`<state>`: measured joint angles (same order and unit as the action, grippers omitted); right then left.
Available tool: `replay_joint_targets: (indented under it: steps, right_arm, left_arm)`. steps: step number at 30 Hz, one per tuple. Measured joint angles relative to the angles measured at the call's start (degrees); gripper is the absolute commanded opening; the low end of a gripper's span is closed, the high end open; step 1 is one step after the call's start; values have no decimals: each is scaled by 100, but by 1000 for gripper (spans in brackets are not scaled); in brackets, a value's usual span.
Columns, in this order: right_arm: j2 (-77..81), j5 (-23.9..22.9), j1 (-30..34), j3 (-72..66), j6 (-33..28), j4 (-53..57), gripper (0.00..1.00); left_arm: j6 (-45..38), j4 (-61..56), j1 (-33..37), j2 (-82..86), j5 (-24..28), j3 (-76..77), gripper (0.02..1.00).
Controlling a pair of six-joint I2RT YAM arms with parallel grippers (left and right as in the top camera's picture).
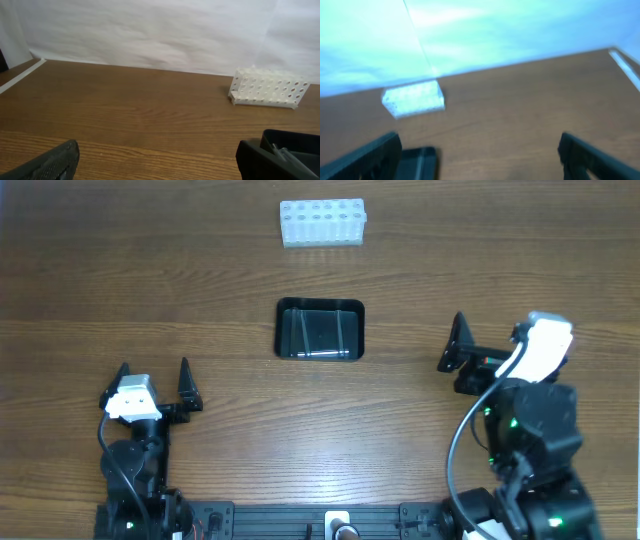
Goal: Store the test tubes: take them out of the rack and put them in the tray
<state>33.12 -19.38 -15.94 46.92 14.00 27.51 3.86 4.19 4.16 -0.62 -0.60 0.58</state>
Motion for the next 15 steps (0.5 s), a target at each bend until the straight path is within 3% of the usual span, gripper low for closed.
replay_joint_targets:
  steps: [6,15]
  right_arm:
    - [-898,-20,-39,-1641,-66,-2090,991]
    - [-1552,-33,-39,-3359,-70,-3040,991]
  left_arm:
    - [0,0,0,0,0,0,998]
    - [0,0,0,0,0,0,996]
